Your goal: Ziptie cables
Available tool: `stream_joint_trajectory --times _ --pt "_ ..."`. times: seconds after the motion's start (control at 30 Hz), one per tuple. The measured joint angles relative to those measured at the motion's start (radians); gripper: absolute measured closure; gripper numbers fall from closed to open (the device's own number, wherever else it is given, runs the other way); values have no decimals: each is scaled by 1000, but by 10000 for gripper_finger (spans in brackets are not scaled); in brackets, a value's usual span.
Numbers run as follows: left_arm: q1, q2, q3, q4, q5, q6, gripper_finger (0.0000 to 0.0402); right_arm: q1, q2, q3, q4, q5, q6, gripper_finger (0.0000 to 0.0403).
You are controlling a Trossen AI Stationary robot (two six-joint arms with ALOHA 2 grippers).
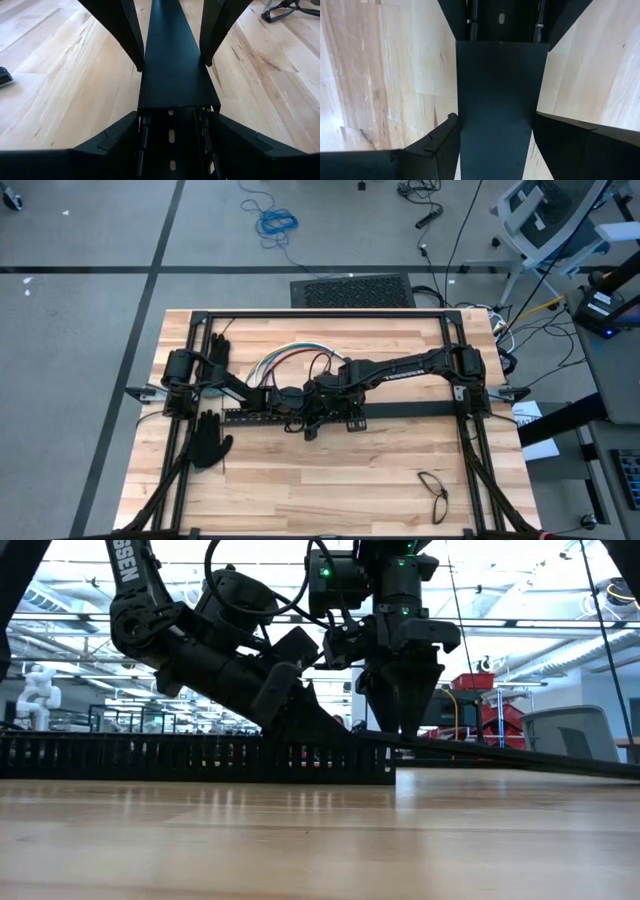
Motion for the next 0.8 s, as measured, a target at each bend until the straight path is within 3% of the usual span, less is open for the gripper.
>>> stream_joint_trajectory --times 0.8 --pt "0 -45 3 -57 20 23 168 0 21 2 9 -3 -25 190"
